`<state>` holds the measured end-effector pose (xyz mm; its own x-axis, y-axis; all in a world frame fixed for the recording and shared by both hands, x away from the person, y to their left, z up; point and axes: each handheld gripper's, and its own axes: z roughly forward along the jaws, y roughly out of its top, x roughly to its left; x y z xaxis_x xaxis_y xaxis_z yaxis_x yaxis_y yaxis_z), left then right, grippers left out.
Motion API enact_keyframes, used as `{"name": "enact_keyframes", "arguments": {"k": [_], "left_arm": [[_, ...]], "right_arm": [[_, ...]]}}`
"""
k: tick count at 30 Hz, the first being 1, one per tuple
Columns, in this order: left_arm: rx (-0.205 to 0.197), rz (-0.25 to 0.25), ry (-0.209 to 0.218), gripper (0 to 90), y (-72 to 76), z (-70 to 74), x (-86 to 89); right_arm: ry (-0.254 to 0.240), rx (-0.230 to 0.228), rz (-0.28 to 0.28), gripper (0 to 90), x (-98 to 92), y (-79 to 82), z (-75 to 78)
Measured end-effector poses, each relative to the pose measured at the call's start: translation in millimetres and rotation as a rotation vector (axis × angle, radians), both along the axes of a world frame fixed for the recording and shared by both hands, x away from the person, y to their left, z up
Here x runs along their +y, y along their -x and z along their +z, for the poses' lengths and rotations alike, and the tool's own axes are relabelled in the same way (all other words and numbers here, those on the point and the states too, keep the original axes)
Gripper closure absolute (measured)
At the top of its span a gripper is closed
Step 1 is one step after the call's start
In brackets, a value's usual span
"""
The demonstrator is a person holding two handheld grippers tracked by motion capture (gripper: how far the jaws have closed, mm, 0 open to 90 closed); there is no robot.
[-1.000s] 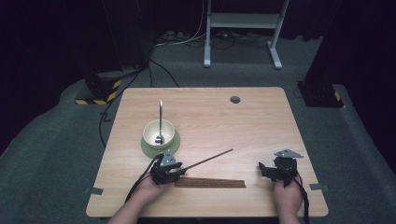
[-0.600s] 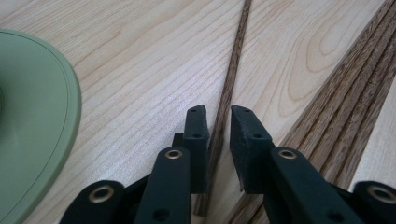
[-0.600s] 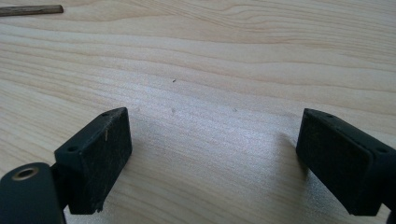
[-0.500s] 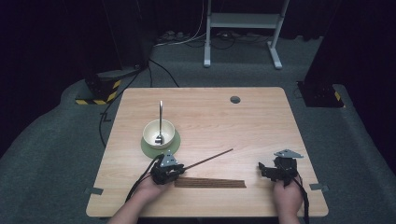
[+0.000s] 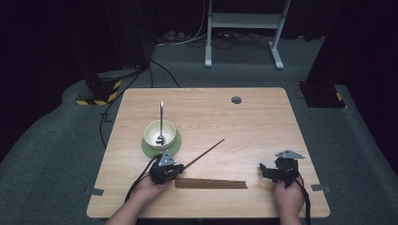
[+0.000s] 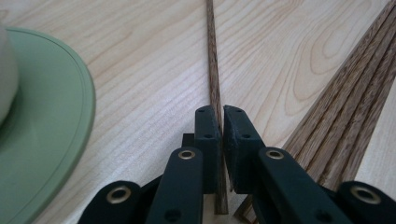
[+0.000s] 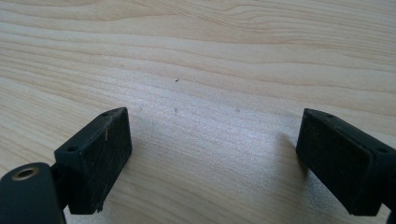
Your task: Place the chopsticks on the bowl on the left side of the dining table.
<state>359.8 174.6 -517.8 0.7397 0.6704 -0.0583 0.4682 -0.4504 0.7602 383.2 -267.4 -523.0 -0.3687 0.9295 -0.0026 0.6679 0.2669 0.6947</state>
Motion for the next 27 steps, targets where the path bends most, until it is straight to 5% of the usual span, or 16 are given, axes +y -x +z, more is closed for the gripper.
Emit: {"name": "enact_keyframes", "arguments": {"k": [27], "left_arm": [[-0.095,0.019,0.129,84.4,8.4,24.4,14.4]], "right_arm": [[0.004,-0.002,0.005,10.5,-0.3,-0.2,0.2]]}}
